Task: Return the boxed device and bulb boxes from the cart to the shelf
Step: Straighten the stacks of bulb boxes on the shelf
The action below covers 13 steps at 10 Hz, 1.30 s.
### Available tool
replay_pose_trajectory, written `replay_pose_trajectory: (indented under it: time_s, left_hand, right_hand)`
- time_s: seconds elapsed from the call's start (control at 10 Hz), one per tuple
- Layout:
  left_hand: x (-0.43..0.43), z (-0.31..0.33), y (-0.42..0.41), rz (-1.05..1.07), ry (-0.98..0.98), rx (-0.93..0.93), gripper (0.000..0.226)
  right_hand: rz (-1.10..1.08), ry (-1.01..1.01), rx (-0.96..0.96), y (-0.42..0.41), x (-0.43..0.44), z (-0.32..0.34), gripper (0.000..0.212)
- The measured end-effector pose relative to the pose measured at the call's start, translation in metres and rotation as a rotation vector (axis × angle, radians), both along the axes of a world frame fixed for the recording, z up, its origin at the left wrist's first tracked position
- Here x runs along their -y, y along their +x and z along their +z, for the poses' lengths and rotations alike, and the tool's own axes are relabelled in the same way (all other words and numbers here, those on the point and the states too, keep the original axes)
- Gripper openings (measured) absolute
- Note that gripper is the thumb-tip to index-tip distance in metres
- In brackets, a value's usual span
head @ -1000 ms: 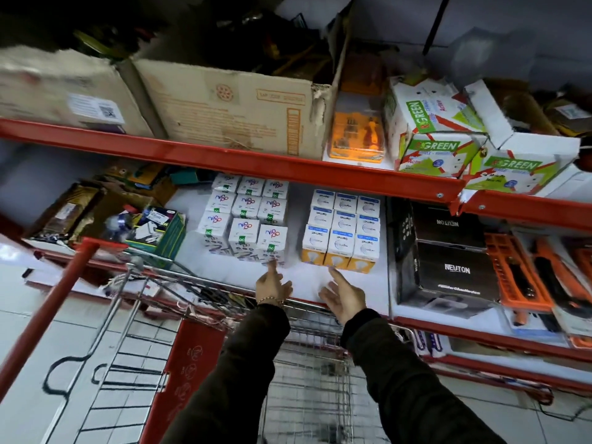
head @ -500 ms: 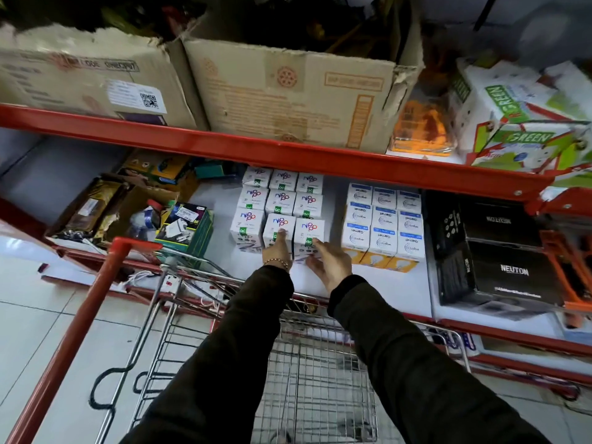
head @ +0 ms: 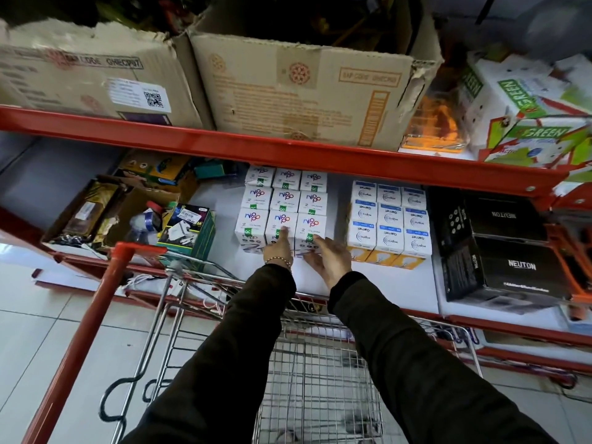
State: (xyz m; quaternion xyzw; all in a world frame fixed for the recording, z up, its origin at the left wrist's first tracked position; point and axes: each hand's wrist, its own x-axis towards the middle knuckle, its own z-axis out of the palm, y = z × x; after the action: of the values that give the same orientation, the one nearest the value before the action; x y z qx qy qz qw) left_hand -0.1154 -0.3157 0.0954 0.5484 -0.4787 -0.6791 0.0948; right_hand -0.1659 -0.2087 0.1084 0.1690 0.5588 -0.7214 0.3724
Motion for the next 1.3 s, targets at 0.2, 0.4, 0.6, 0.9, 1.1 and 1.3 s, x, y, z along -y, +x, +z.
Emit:
replay_pose_trajectory:
  time_s: [0.2, 0.4, 0.6, 0.9, 1.1, 1.3]
  left_hand:
    - [-0.007, 0.005, 0.002, 0.054, 0.034, -0.008, 0.07]
    - [-0.04, 0.005, 0.011, 0.156, 0.075, -0.034, 0.074]
    - [-0.104, 0.016, 0.015, 0.128, 0.113, -0.1, 0.046]
    - [-0.221, 0.024, -0.025, -0.057, 0.074, -0.135, 0.024]
    - [-0.299, 0.05, -0.071, -0.29, -0.037, -0.144, 0.04]
    - [-0.344, 0.065, -0.109, -0.547, -0.157, -0.095, 0.048]
  right_hand:
    - [0.138, 0.098, -0.096, 0.003, -0.012, -0.001, 0.057]
    - [0.116, 0.094, -0.076, 0.008, -0.055, 0.01, 0.036]
    - [-0.035, 0.098, -0.018, 0.006, -0.13, 0.006, 0.054]
    - [-0.31, 0.111, 0.027, -0.032, -0.271, 0.004, 0.052]
    - [-0.617, 0.175, 0.01, -0.077, -0.34, 0.016, 0.042]
    - [-0.501, 0.147, -0.132, -0.109, -0.365, 0.03, 0.052]
